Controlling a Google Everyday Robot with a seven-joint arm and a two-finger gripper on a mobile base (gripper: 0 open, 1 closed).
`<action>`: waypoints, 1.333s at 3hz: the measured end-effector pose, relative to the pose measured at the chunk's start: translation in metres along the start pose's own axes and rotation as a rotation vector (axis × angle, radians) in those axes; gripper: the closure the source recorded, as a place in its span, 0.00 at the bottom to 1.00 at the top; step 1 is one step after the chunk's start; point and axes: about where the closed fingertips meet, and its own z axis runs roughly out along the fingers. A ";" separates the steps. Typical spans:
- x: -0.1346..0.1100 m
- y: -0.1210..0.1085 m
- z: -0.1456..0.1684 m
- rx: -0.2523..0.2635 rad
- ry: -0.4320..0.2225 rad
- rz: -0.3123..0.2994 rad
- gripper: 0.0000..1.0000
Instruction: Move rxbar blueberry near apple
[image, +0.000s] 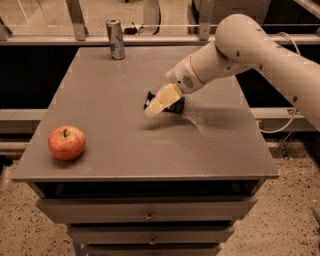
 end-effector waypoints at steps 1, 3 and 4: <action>0.010 0.006 -0.002 0.017 0.021 -0.053 0.17; 0.031 0.010 0.001 0.026 0.018 -0.074 0.64; 0.030 0.010 0.000 0.024 0.012 -0.075 0.95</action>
Offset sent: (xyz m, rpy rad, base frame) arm -0.0210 -0.0229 -0.0231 -0.0572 -0.0886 0.0337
